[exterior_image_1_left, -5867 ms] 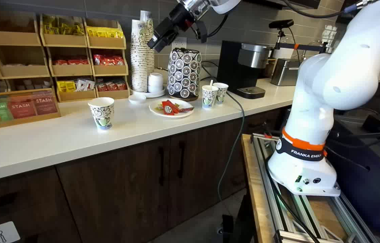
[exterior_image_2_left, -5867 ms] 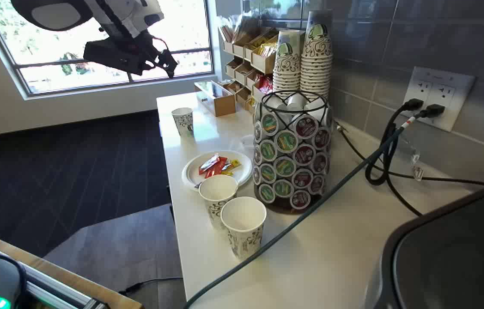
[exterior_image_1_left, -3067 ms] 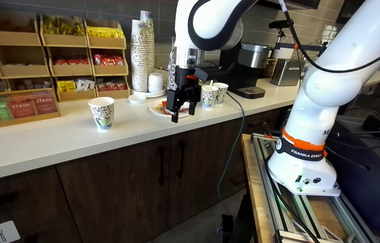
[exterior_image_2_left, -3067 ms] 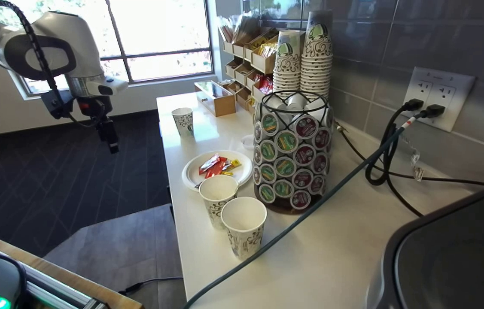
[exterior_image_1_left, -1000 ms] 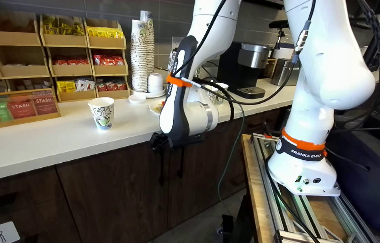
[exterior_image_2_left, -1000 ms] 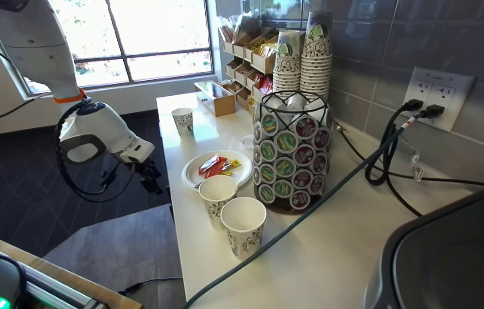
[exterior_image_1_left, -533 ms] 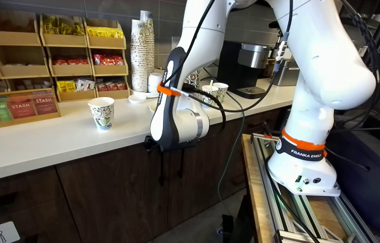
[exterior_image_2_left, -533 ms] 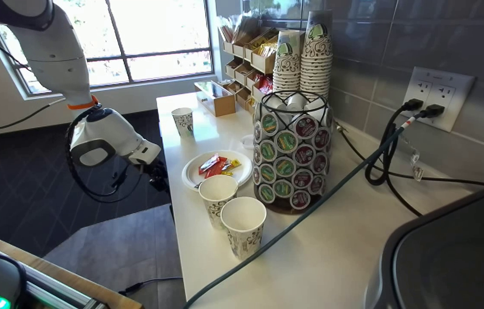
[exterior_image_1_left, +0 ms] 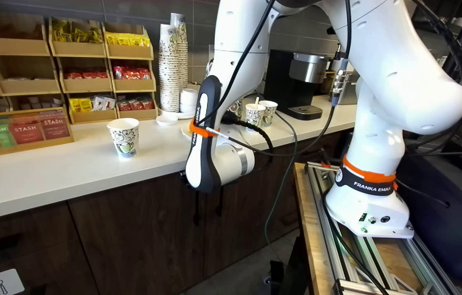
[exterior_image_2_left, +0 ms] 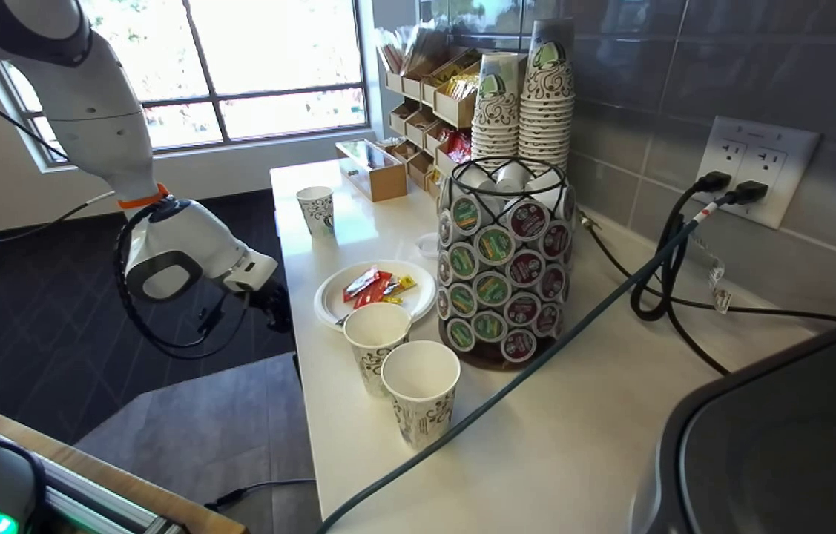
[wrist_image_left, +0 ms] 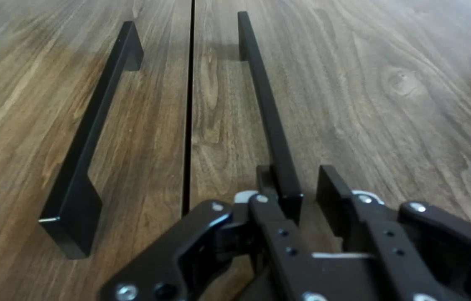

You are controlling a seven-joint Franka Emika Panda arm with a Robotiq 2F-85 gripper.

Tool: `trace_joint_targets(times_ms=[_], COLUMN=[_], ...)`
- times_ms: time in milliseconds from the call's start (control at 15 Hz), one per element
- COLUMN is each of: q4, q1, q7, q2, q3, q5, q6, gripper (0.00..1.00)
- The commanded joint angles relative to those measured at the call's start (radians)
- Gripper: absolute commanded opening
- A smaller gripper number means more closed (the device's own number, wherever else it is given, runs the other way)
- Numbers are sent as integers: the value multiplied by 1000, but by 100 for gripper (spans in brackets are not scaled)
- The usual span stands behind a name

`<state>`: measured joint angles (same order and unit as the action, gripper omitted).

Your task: Open the cupboard

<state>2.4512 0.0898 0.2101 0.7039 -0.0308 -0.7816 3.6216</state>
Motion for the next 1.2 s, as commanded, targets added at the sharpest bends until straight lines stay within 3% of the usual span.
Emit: trace_joint_targets(times_ms=[0,267,533,867,1133], q4=[-8,9,57,188,247], q1=[98,207,327,381,374], q7=[-28,-85,-165,-126,-140], q2=[27,6,-46,-122,-196], q3=[63,117,188,230,231], q5=[-103,-248,-397,-380,-369], q6=[-12,-90,-262,-502,-535], gripper=[1,4,3,3,3])
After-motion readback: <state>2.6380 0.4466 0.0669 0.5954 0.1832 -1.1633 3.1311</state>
